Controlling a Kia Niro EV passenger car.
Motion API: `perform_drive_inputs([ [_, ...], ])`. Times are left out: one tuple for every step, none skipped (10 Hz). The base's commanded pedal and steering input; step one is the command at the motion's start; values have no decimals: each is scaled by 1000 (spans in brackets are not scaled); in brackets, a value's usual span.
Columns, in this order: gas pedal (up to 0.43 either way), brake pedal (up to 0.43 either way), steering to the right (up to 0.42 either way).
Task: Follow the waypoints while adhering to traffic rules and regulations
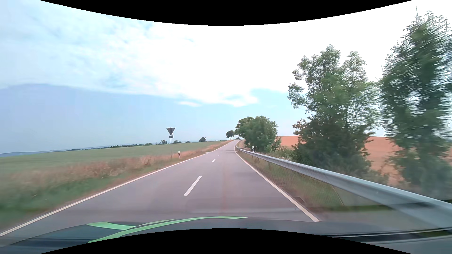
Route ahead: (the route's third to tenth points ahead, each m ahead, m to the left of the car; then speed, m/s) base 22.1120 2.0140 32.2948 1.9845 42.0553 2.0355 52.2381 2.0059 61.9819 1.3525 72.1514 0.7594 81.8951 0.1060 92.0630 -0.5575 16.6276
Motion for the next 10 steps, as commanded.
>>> perform_drive_inputs([
  [157, 0, 0],
  [150, 0, 0],
  [150, 0, 0],
  [138, 0, 0],
  [130, 0, 0],
  [130, 0, 0],
  [118, 0, 0],
  [118, 0, 0],
  [118, 0, 0],
  [118, 0, 0],
])
